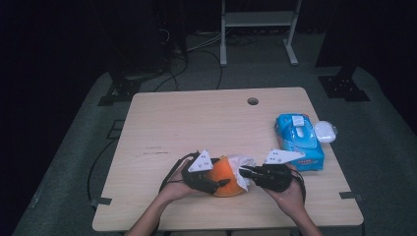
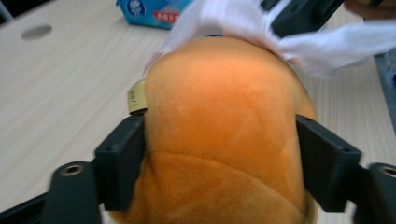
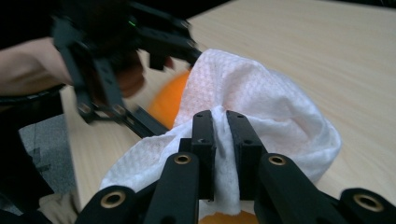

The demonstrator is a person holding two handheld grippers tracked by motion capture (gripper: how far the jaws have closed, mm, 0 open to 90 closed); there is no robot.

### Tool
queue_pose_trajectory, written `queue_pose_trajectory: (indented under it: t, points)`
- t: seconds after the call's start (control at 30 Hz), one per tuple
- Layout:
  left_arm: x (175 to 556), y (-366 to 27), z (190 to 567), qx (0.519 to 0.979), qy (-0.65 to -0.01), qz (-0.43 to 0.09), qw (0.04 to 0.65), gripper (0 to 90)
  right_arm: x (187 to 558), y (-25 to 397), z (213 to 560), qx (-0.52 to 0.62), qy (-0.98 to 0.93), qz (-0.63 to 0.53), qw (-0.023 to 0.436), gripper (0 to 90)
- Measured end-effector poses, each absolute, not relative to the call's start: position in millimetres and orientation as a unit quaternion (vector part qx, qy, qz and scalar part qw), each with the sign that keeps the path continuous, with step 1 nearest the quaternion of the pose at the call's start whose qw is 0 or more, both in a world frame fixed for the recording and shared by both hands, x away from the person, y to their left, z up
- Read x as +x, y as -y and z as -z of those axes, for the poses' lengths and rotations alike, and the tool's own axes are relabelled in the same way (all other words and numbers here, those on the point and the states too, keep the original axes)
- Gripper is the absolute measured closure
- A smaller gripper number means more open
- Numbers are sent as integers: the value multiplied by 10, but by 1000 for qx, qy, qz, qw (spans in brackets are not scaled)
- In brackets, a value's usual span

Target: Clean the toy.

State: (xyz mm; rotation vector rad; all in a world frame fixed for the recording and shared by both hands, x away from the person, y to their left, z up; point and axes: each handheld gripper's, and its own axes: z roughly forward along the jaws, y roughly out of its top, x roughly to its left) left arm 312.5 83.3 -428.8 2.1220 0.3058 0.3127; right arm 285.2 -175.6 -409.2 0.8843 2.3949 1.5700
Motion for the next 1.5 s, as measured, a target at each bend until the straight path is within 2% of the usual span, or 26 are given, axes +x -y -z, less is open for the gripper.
queue_pose_trajectory:
  t: [0.13,0.33,0.53,0.77,0.83,0.9,1.13,1.3,1.37,1.43,1.5]
  points:
    - [3158,-883,4302,866,-131,-115,468,261,2835,1658,4110,282,-808,-510,88,815]
    - [3219,-968,4350,858,-154,-96,481,241,3006,1927,4316,360,-800,-471,88,814]
    - [3197,-989,4355,860,-136,-95,482,227,2936,1821,4205,332,-798,-497,83,814]
    - [3142,-943,4344,863,-123,-103,478,209,2965,1903,4230,352,-793,-490,77,810]
    - [3121,-930,4349,864,-117,-111,477,207,2941,1869,4173,332,-790,-512,64,808]
    - [3103,-914,4348,864,-114,-119,475,205,2929,1823,4153,320,-799,-504,73,809]
    - [3063,-855,4354,863,-108,-131,476,198,3009,1953,4191,357,-787,-498,68,810]
    - [3054,-846,4364,861,-108,-131,480,188,2928,1780,4083,317,-796,-511,69,809]
    - [3087,-866,4315,861,-109,-114,484,134,2932,1725,4148,309,-809,-495,67,813]
    - [3150,-903,4268,844,-139,-83,511,92,2916,1716,4171,302,-815,-490,67,814]
    - [3211,-920,4255,840,-164,-72,512,49,2901,1727,4161,295,-818,-490,63,814]
